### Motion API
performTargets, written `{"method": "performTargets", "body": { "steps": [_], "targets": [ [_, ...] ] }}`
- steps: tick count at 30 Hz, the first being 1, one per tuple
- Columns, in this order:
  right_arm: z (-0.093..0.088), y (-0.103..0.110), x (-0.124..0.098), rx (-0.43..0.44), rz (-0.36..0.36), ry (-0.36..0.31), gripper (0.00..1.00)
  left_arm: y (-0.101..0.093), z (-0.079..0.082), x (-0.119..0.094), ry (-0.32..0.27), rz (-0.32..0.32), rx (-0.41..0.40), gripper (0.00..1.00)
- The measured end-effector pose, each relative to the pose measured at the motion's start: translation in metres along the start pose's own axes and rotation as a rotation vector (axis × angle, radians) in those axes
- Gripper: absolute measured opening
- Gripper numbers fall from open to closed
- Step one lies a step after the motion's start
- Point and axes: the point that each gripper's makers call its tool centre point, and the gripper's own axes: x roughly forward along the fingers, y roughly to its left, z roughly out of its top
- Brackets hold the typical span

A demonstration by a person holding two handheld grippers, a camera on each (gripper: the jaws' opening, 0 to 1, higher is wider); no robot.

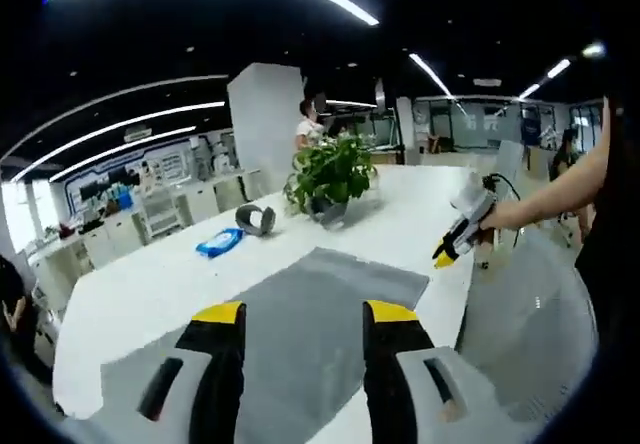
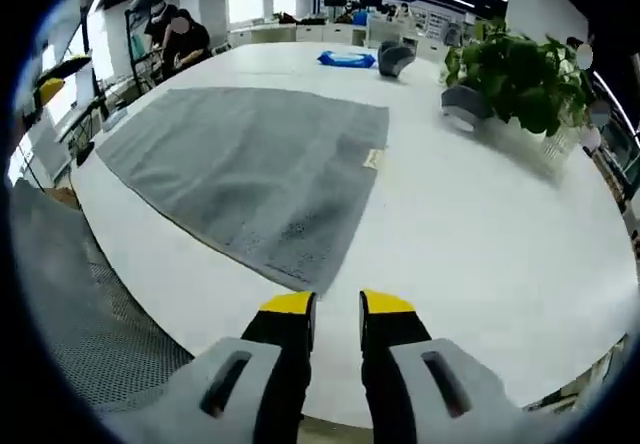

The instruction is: Fold the towel on the table until its edges align and the towel forms a compact rectangular stack.

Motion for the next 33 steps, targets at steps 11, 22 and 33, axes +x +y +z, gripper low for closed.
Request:
{"method": "performTargets", "body": {
  "steps": [11, 22, 33],
  "targets": [
    [0.0, 0.012, 0.023, -0.148, 0.037, 0.111, 0.16, -0.093, -0.007, 0.105, 0.016, -0.171, -0.133, 0.36],
    [0.006, 0.03, 0.021, -0.019, 0.17, 0.03, 0.03, -0.15, -0.03, 0.119, 0.056, -0.216, -0.006, 0.36],
    [0.086, 0.076, -0.053, 0.246, 0.45, -0.253, 0.03, -0.176, -0.009, 0.123, -0.001, -0.254, 0.126, 0.32]
  ]
}}
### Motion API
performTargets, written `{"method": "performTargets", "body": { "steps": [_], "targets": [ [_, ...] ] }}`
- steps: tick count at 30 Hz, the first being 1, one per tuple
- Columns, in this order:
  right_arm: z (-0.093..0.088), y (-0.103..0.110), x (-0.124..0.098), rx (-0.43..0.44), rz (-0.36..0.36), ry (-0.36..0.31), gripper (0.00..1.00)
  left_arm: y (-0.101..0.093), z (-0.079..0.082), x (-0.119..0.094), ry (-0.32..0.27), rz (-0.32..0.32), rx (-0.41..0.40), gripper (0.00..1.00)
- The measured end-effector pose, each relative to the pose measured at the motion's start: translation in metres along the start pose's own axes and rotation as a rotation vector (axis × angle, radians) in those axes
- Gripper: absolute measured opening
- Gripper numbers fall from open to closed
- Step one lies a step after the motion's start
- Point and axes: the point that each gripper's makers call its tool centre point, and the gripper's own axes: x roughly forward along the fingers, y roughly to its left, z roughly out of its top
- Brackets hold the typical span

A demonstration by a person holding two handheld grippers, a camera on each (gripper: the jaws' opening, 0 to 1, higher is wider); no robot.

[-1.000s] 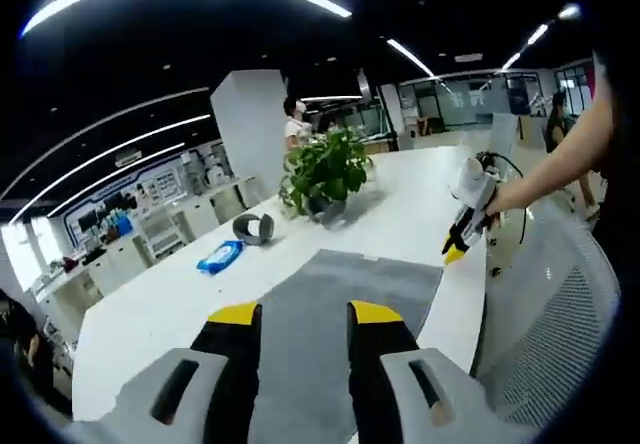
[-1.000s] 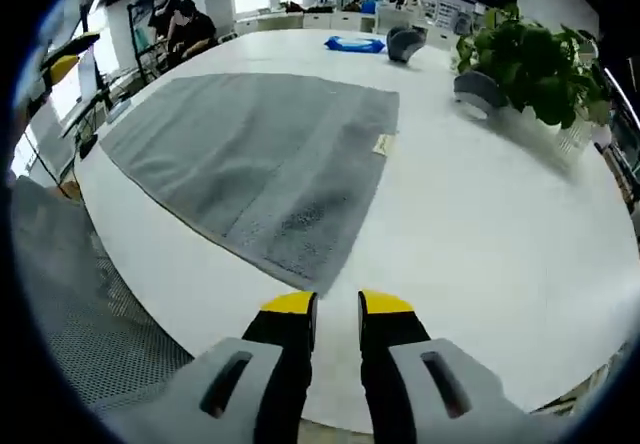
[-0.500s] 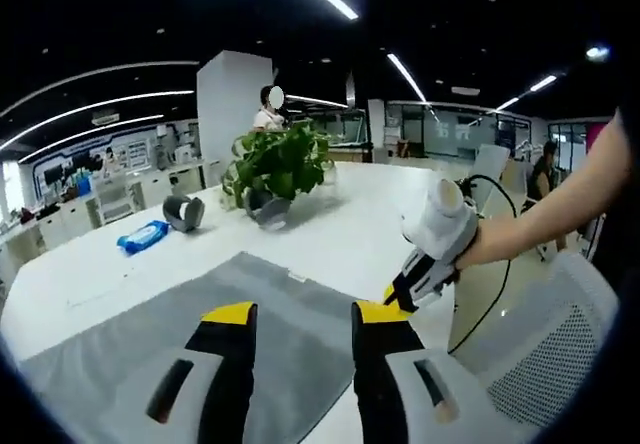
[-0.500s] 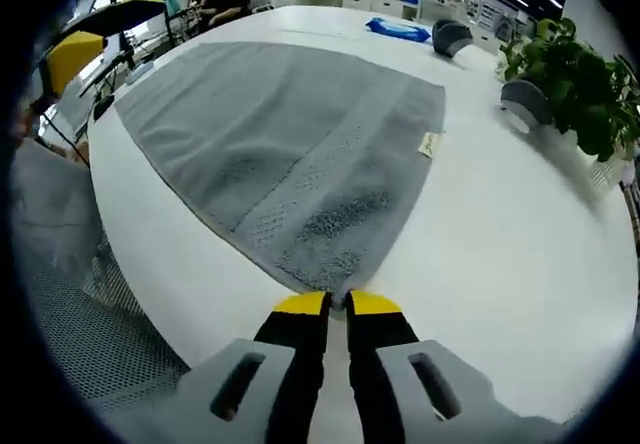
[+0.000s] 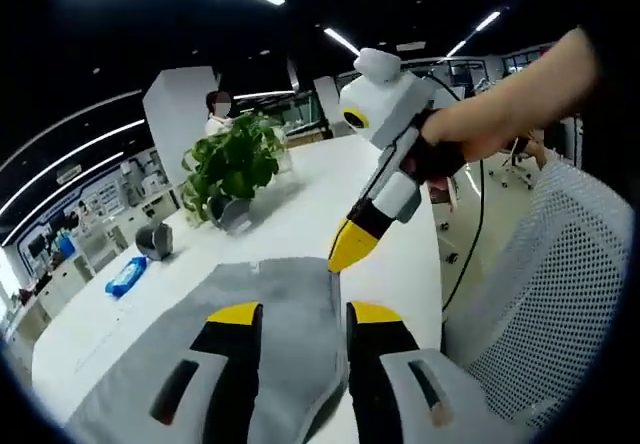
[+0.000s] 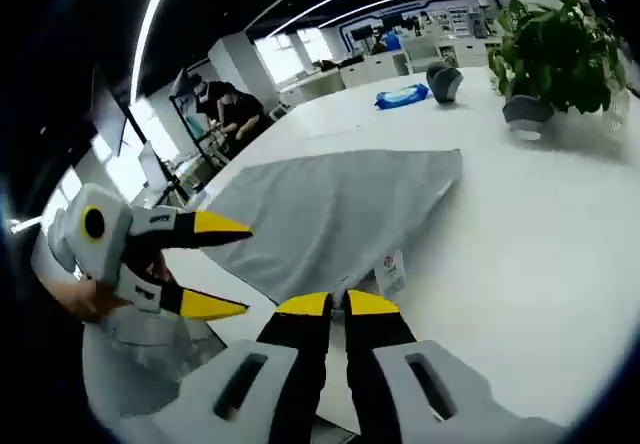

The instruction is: Fold the towel on the table until its edges align and the towel forms a compact rectangular stack.

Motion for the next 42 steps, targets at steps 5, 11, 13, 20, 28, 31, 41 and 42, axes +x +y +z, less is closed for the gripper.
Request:
{"method": "performTargets", "body": {
  "steps": [5, 11, 13, 20, 28, 31, 41, 42],
  "targets": [
    [0.012, 0.03, 0.0, 0.013, 0.062, -0.003, 0.03, -0.001, 0.007, -0.003, -0.004, 0.03, 0.202, 0.23],
    [0.017, 0.057, 0.001, 0.078, 0.147, -0.001, 0.03, 0.003, 0.008, -0.003, 0.016, 0.084, 0.364, 0.23],
    [0.018, 0.06, 0.001, 0.105, 0.159, -0.009, 0.03, 0.005, 0.012, -0.006, 0.008, 0.103, 0.407, 0.21],
    [0.016, 0.059, 0.004, 0.169, 0.16, -0.018, 0.03, 0.002, 0.013, -0.007, 0.01, 0.097, 0.453, 0.16],
    [0.014, 0.067, 0.01, 0.185, 0.179, -0.014, 0.03, 0.007, 0.017, -0.011, -0.001, 0.107, 0.43, 0.1],
    [0.014, 0.068, 0.01, 0.135, 0.204, -0.007, 0.03, 0.008, 0.016, -0.012, 0.0, 0.094, 0.345, 0.09],
    [0.044, -0.004, 0.011, 0.107, 0.092, -0.022, 0.33, 0.025, 0.01, -0.023, 0.009, 0.12, 0.161, 0.03],
    [0.05, -0.023, 0.015, 0.104, 0.033, -0.026, 0.34, 0.025, 0.01, -0.023, 0.006, 0.12, 0.158, 0.03]
  ]
}}
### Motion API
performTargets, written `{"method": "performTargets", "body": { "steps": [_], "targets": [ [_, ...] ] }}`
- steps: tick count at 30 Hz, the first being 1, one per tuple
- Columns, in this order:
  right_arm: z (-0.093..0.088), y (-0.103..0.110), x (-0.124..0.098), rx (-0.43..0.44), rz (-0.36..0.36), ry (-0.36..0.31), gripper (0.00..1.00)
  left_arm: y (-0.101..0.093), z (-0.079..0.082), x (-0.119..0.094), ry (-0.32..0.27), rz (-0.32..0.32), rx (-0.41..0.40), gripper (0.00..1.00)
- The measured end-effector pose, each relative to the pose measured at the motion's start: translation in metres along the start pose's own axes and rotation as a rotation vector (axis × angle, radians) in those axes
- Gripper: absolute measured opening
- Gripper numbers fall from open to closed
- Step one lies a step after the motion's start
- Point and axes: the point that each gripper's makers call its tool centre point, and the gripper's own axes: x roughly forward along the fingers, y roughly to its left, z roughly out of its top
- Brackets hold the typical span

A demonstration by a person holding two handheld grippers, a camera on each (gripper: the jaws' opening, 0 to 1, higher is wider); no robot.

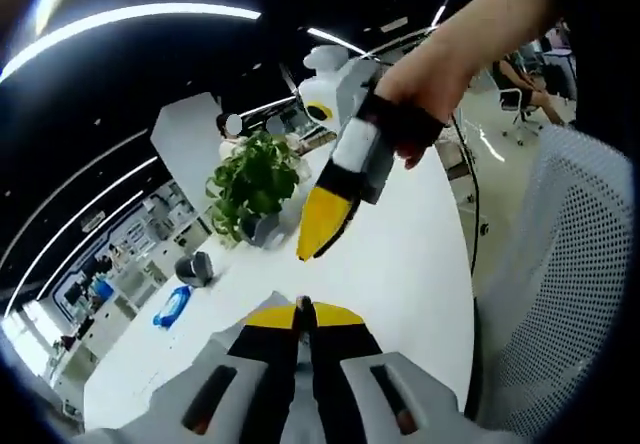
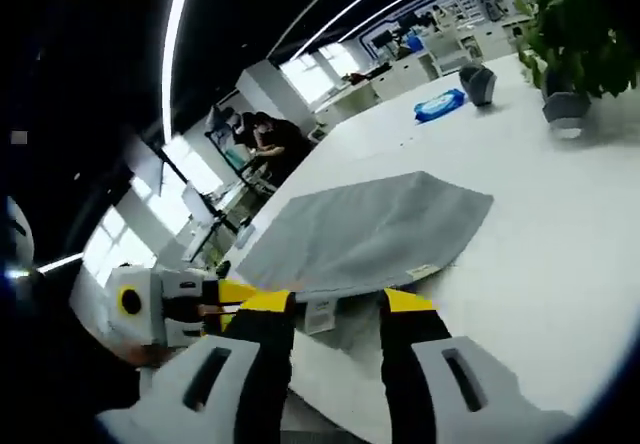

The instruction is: Fold the towel on the table until its edges align and the towel forms a compact rectangular stack.

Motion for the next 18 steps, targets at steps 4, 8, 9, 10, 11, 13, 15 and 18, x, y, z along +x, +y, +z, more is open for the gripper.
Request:
{"method": "performTargets", "body": {
  "steps": [4, 8, 9, 10, 11, 13, 15, 18],
  "targets": [
    [0.027, -0.064, 0.027, 0.009, -0.163, 0.04, 0.29, -0.001, -0.003, 0.001, 0.006, -0.007, -0.033, 0.03],
    [0.038, -0.091, 0.06, 0.113, -0.231, 0.027, 0.21, 0.001, -0.005, 0.0, 0.011, -0.008, -0.056, 0.03],
    [0.04, -0.102, 0.07, 0.104, -0.256, 0.032, 0.21, 0.002, -0.004, -0.001, 0.009, -0.008, -0.065, 0.03],
    [0.04, -0.108, 0.073, 0.104, -0.276, 0.034, 0.2, 0.003, -0.004, -0.001, 0.006, -0.008, -0.075, 0.03],
    [0.036, -0.124, 0.085, 0.108, -0.323, 0.061, 0.19, 0.002, -0.003, -0.001, -0.005, -0.018, -0.12, 0.03],
    [0.028, -0.141, 0.097, 0.039, -0.373, 0.12, 0.18, 0.001, -0.004, -0.002, -0.006, -0.025, -0.136, 0.03],
    [0.023, -0.14, 0.105, 0.045, -0.392, 0.11, 0.19, -0.002, -0.003, -0.002, -0.005, -0.036, -0.139, 0.03],
    [0.025, -0.132, 0.114, 0.034, -0.398, 0.056, 0.2, -0.006, -0.002, -0.003, -0.013, -0.05, -0.156, 0.03]
  ]
}}
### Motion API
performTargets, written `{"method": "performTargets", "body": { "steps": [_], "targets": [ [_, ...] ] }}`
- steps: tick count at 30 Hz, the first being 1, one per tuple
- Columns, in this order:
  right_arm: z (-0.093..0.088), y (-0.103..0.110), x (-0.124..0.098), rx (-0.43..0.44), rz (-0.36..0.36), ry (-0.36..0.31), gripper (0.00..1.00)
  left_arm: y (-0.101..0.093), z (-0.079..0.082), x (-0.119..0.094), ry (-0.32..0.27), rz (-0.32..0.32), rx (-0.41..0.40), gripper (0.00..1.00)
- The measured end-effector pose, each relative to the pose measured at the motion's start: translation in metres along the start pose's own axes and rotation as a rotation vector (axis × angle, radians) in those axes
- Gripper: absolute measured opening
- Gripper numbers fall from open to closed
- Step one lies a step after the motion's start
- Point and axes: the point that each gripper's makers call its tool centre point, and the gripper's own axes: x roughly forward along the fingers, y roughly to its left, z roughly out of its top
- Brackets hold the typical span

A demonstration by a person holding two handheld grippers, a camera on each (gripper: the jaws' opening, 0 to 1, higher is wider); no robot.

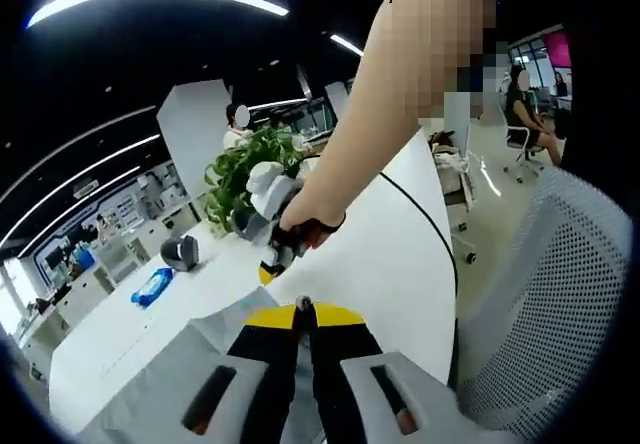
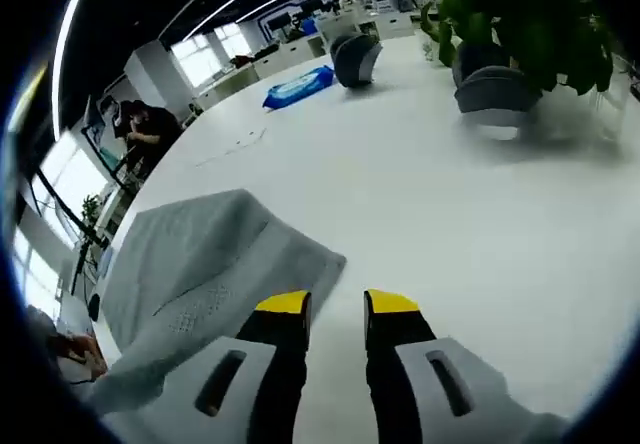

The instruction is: Fold the towel on the table until its edges align and the towel forms a compact rectangular stack.

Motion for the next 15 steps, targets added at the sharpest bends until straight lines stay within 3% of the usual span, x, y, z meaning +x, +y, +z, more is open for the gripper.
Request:
{"method": "performTargets", "body": {
  "steps": [3, 6, 9, 10, 11, 12, 14, 15],
  "targets": [
    [0.009, 0.007, 0.006, -0.047, -0.009, -0.051, 0.21, -0.004, -0.004, 0.004, 0.008, -0.018, -0.006, 0.03],
    [0.007, 0.01, 0.011, -0.106, -0.007, -0.022, 0.17, -0.006, -0.004, 0.004, 0.009, -0.024, -0.005, 0.03],
    [0.002, 0.007, 0.015, -0.244, -0.028, 0.019, 0.19, -0.008, -0.003, 0.004, -0.012, -0.054, -0.052, 0.04],
    [0.002, 0.008, 0.014, -0.257, -0.041, 0.005, 0.16, -0.007, -0.003, 0.004, -0.012, -0.056, -0.057, 0.04],
    [0.004, 0.0, 0.014, -0.371, -0.078, 0.014, 0.15, -0.007, -0.004, 0.003, -0.009, -0.054, -0.057, 0.04],
    [0.007, 0.003, 0.016, -0.429, -0.054, -0.002, 0.15, -0.006, -0.004, 0.003, -0.008, -0.051, -0.055, 0.04],
    [0.007, 0.003, 0.026, -0.449, 0.012, -0.005, 0.05, -0.004, -0.004, 0.003, -0.003, -0.048, -0.058, 0.04],
    [0.01, -0.002, 0.027, -0.454, -0.001, 0.002, 0.02, -0.004, -0.003, 0.003, -0.004, -0.047, -0.058, 0.04]
  ]
}}
